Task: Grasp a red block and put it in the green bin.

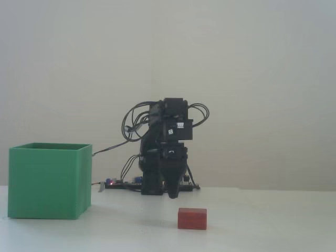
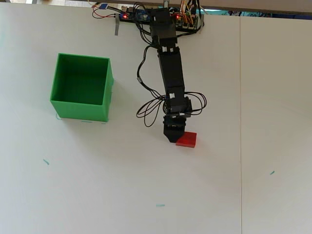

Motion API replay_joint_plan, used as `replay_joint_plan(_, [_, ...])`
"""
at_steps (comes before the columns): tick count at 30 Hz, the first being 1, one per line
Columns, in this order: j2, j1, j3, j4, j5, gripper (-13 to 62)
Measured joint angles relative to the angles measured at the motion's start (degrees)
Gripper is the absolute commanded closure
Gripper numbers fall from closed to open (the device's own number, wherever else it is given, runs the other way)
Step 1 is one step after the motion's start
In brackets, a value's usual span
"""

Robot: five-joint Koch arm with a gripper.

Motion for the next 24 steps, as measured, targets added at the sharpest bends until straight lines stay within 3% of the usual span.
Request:
replay_joint_plan(7, [-2.5,-8.6,-2.9,0.0,2.5,14.1])
replay_joint_plan(24, [-4.1,-4.7,-5.3,0.0,9.8,12.3])
